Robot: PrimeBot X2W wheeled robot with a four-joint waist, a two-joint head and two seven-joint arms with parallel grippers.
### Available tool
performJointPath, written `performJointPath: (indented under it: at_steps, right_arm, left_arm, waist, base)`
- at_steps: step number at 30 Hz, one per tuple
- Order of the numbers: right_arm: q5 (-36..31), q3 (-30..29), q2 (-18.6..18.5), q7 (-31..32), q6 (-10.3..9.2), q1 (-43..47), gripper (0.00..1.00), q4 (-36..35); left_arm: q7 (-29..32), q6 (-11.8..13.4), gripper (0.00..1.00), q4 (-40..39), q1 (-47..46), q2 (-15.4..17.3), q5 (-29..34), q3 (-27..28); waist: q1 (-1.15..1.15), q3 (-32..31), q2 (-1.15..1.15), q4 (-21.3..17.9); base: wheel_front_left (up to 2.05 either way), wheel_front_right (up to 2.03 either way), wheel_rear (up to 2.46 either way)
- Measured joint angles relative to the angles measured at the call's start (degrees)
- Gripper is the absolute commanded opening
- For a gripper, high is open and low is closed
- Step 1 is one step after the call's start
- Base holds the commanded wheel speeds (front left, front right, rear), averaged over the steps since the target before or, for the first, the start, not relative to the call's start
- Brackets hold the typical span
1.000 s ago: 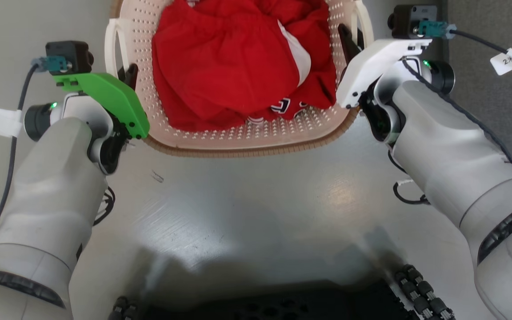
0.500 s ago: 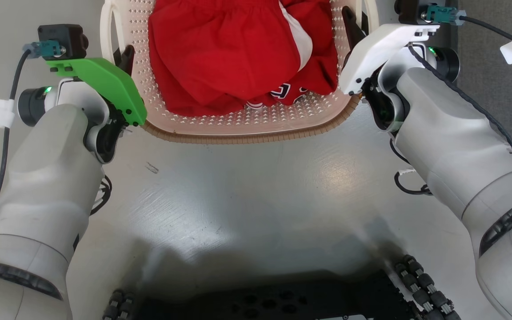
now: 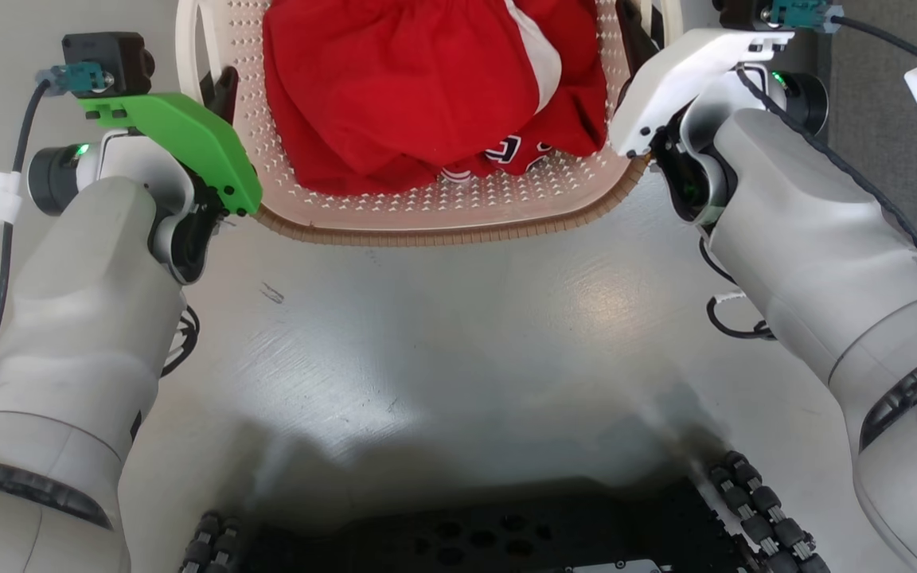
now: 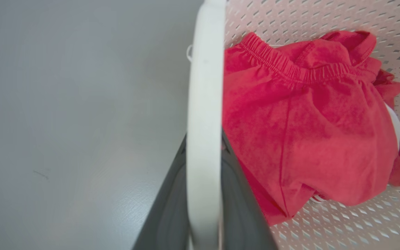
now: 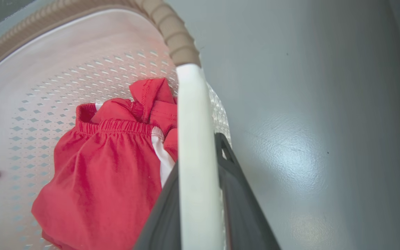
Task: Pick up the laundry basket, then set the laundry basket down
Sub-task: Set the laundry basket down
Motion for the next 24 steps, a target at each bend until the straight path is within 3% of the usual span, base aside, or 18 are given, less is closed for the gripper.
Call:
performJointPath:
  at_steps: [24]
  right_arm:
    - [-1.72, -3.15, -0.34, 0.0, -0.1, -0.98, 0.0, -0.85]
  left_arm:
    - [-1.02, -0.58, 0.0, 1.08, -2.34, -0.42, 0.25, -0.23]
  waist:
    - [0.0, 2.72, 0.0, 0.07]
  base:
    - [0.0, 0.0, 0.0]
